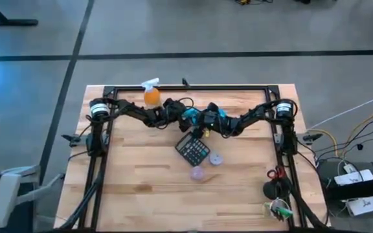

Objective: Apply microfiber cloth
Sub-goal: Wipe the pink cellphone using the blue microfiber cloth

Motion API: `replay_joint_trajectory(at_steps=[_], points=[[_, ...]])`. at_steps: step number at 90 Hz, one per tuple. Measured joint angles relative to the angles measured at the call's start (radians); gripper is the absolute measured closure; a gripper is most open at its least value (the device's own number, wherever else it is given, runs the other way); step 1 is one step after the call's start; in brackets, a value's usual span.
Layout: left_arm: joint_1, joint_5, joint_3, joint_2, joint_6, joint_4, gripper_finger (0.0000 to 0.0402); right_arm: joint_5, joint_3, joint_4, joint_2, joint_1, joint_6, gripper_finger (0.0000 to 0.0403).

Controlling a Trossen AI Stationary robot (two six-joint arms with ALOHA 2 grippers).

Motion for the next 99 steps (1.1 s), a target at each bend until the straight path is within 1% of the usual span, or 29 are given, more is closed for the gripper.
replay_joint_trajectory(at_steps=[17, 23, 33, 40, 45, 55, 60, 71, 76, 87, 93, 99], points=[[-0.005, 0.032, 0.000, 0.000, 0.015, 0.002, 0.0054, 0.175, -0.046, -0.009, -0.022, 0.008, 0.103, 0.0403], [-0.005, 0.033, 0.000, 0.000, 0.018, 0.006, 0.0054, 0.198, -0.057, -0.008, -0.022, 0.009, 0.137, 0.0403], [-0.005, 0.035, 0.000, 0.001, 0.022, 0.019, 0.0054, 0.113, -0.059, 0.026, -0.002, 0.005, 0.146, 0.0403], [-0.004, 0.036, 0.000, 0.002, 0.025, 0.027, 0.0054, 0.050, -0.059, 0.089, 0.024, 0.004, 0.111, 0.0403], [-0.004, 0.035, -0.002, 0.002, 0.025, 0.034, 0.0054, -0.013, -0.053, 0.114, 0.040, 0.004, 0.080, 0.0403], [-0.004, 0.034, -0.002, 0.002, 0.028, 0.038, 0.0054, -0.129, -0.037, 0.131, 0.059, 0.002, 0.034, 0.0403], [-0.004, 0.033, -0.002, 0.002, 0.031, 0.039, 0.0054, -0.153, -0.034, 0.133, 0.063, 0.002, 0.019, 0.0403], [-0.004, 0.031, -0.002, 0.002, 0.031, 0.040, 0.0054, -0.155, -0.036, 0.126, 0.051, 0.004, 0.021, 0.0403], [-0.004, 0.030, -0.002, 0.002, 0.031, 0.046, 0.0054, -0.095, -0.039, 0.118, 0.042, 0.011, 0.049, 0.0403], [-0.004, 0.030, 0.000, 0.002, 0.027, 0.049, 0.0054, 0.116, -0.059, 0.106, 0.016, 0.027, 0.100, 0.0403], [-0.004, 0.030, 0.000, 0.002, 0.028, 0.042, 0.0054, 0.214, -0.083, 0.098, -0.006, 0.030, 0.137, 0.0403], [-0.003, 0.030, 0.000, 0.002, 0.028, 0.031, 0.0054, 0.314, -0.106, 0.071, -0.034, 0.037, 0.209, 0.0403]])
